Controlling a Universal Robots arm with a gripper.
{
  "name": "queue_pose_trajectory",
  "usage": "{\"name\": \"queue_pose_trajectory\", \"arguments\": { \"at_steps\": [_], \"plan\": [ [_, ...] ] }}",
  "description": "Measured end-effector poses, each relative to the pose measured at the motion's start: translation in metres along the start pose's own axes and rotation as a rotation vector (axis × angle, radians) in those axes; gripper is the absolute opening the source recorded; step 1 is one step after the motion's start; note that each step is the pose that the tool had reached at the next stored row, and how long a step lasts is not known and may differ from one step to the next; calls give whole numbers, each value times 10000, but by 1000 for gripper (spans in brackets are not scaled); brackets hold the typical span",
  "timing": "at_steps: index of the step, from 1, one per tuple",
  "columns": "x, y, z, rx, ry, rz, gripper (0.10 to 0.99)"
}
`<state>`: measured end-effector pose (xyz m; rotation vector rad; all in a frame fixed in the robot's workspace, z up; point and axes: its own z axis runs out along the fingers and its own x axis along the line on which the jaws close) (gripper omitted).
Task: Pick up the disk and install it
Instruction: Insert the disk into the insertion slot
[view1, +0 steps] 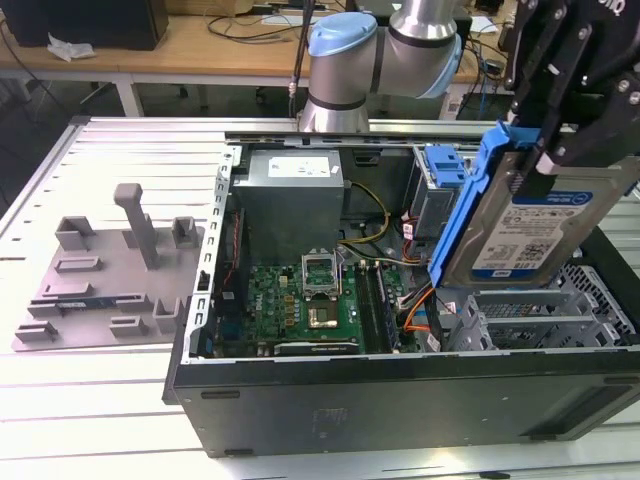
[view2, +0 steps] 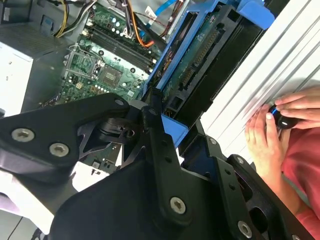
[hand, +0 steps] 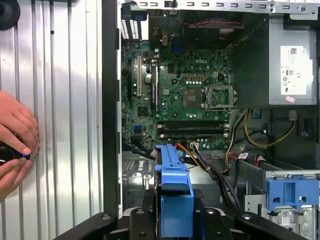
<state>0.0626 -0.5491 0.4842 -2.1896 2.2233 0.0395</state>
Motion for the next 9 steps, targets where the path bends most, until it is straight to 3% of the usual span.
{"name": "queue_pose_trajectory", "arguments": {
  "at_steps": [3, 9],
  "plan": [
    [25, -92, 2, 0, -1, 0, 369],
    [38, -351, 9, 0, -1, 2, 369]
  ]
}}
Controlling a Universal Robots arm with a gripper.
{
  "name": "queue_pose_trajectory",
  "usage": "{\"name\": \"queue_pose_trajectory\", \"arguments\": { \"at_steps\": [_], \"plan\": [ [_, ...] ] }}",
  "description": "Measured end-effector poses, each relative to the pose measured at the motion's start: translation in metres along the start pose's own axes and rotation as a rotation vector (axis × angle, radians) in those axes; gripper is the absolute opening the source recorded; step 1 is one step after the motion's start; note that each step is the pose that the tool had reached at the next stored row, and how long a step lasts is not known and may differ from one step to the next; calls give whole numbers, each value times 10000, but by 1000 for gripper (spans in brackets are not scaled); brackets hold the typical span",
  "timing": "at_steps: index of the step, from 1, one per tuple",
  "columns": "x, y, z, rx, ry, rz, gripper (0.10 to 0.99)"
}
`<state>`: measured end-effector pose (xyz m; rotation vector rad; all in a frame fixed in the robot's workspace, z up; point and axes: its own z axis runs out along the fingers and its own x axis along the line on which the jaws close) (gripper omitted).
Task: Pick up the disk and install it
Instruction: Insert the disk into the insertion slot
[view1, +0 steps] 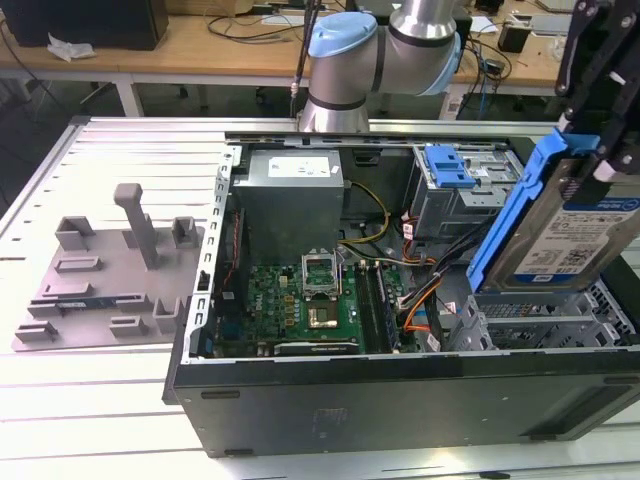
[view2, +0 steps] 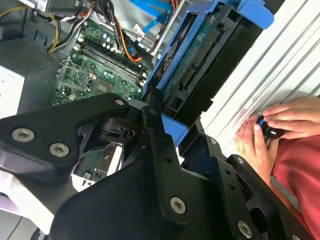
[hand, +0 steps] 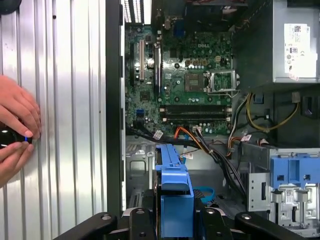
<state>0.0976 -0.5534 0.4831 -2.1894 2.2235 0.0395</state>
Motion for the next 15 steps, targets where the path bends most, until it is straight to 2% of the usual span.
{"name": "queue_pose_trajectory", "arguments": {
  "at_steps": [4, 11, 15],
  "plan": [
    [3, -89, 5, 0, -1, 3, 369],
    [3, -90, 5, 0, 0, 10, 369],
    [3, -116, 5, 0, 1, 9, 369]
  ]
}}
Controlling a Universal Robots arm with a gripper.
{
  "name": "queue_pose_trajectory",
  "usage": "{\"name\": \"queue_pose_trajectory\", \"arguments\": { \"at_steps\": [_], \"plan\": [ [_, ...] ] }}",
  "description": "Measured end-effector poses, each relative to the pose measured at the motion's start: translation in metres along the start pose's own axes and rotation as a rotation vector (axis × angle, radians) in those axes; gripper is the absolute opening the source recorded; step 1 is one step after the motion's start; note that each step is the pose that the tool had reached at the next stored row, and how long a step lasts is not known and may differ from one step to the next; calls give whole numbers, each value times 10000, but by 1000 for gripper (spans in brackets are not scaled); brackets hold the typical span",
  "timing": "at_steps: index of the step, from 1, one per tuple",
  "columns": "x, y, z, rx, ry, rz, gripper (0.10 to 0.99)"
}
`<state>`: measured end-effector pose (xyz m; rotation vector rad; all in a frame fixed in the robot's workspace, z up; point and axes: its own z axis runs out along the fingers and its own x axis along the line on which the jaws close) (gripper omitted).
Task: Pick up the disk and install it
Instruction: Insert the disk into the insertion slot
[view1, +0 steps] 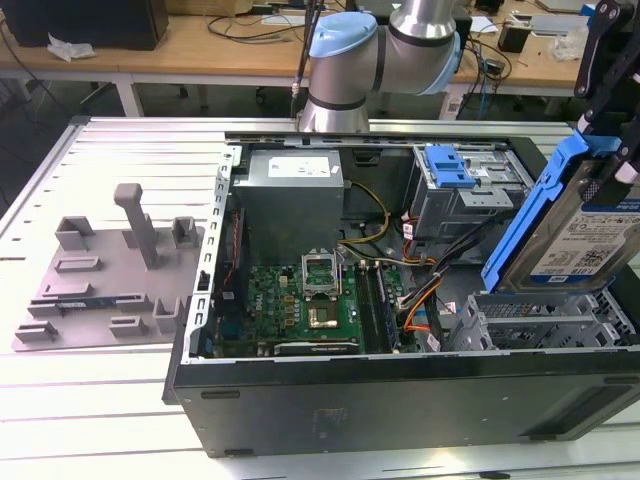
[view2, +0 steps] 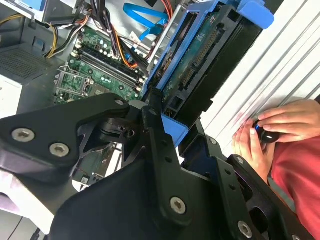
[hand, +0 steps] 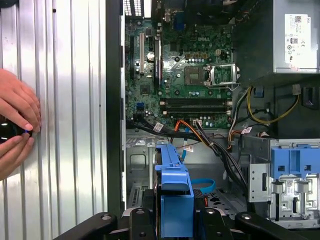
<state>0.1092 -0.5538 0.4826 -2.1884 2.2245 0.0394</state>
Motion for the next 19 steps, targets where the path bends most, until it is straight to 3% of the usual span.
{"name": "queue_pose_trajectory", "arguments": {
  "at_steps": [10, 14, 19],
  "plan": [
    [0, -9, 5, 5, -8, -6, 369],
    [3, -9, 8, 173, -17, -13, 369],
    [8, -5, 17, 181, -19, 0, 369]
  ]
}}
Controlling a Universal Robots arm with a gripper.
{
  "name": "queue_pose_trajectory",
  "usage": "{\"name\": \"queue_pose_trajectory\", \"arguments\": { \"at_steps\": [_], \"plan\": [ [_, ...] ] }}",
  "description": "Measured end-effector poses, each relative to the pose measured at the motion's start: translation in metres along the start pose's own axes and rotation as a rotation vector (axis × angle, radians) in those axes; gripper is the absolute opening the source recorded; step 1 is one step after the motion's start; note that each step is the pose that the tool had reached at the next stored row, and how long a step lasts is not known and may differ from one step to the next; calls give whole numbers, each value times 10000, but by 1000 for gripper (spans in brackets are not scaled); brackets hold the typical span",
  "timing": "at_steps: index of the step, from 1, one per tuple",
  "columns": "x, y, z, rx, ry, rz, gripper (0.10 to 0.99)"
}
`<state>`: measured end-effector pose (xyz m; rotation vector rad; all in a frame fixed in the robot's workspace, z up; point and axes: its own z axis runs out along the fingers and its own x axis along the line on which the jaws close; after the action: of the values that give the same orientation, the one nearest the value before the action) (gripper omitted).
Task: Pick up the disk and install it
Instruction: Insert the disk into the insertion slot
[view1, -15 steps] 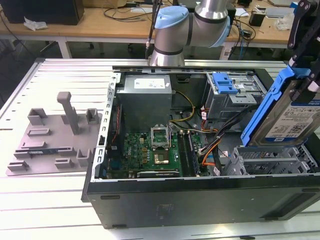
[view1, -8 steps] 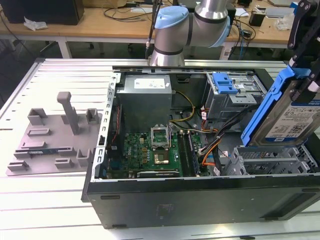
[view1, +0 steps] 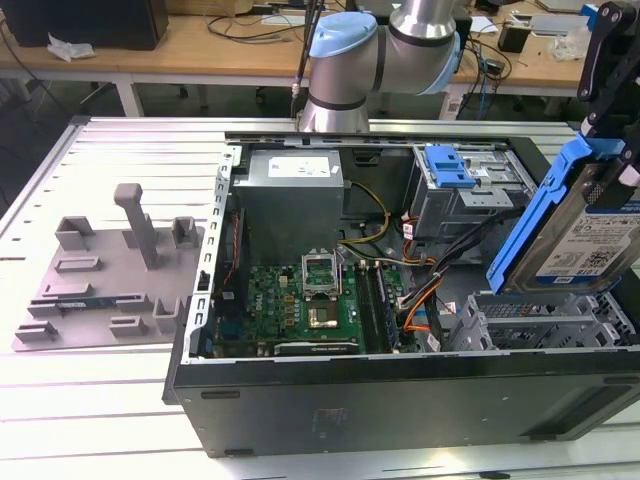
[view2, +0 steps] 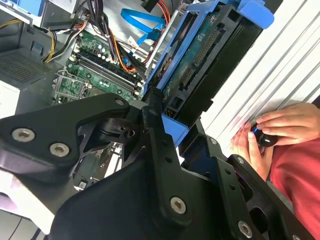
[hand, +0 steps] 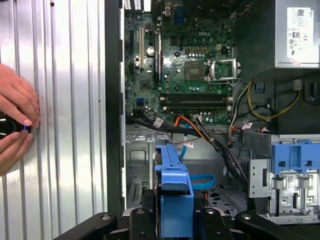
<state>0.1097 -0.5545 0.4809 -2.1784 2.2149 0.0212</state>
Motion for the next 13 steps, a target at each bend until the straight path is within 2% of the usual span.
{"name": "queue_pose_trajectory", "arguments": {
  "at_steps": [13],
  "plan": [
    [1, 1, 40, -3, -2, -94, 369]
  ]
}}
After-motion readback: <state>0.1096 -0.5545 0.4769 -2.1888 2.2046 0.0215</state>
